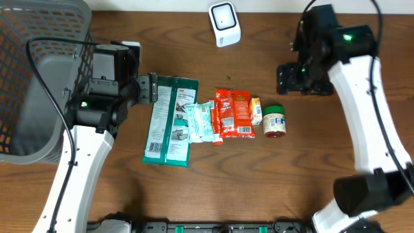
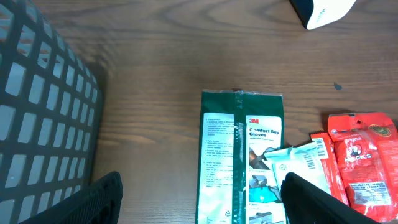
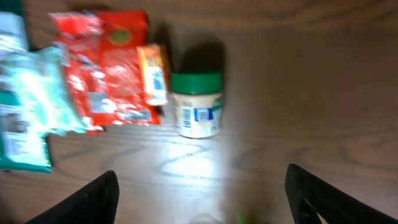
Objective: Scan the item barcode
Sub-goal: 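Move the right gripper down over the Knorr jar and grasp it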
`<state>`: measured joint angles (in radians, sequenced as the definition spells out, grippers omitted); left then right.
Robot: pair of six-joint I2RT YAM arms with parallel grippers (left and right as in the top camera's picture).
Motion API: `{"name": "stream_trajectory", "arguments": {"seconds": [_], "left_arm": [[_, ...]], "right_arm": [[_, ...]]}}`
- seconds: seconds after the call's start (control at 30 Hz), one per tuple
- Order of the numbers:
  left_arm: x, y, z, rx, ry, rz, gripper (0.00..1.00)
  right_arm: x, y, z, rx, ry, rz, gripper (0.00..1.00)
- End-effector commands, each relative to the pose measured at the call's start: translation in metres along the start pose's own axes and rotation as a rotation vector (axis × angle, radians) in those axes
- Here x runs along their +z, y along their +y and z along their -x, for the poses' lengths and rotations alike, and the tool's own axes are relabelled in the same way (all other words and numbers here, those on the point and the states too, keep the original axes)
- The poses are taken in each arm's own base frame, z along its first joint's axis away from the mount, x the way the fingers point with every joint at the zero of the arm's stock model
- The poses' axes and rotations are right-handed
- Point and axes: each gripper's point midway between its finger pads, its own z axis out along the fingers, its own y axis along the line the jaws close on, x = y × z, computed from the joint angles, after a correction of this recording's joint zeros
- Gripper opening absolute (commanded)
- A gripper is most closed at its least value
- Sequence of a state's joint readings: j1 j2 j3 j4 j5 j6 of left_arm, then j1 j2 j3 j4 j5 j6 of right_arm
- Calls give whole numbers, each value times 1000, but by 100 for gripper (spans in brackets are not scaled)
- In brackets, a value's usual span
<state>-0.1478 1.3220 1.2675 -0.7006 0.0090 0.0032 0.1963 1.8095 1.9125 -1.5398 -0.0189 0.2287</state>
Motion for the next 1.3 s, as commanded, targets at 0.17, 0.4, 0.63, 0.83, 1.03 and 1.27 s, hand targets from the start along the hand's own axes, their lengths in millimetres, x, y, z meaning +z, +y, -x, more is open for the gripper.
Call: {"name": "stream_trajectory", "arguments": {"seconds": [0.17, 0.4, 0.63, 0.83, 1.03, 1.27], "left_arm": [[1, 1, 0, -5, 3, 5, 82], [1, 1, 0, -5, 3, 5, 82], [1, 1, 0, -5, 3, 5, 82], [1, 1, 0, -5, 3, 5, 82], [1, 1, 0, -5, 3, 5, 82], [1, 1, 0, -5, 3, 5, 82]], "right_arm": [[67, -5, 2, 51, 204, -72, 82], [106, -5, -6, 51, 332, -96, 84], [121, -5, -4, 55, 351, -102, 77], [123, -3, -1, 78, 339, -97, 76], [124, 0, -1, 92, 336, -85, 76], [138, -2, -6, 103, 349, -90, 76]]}}
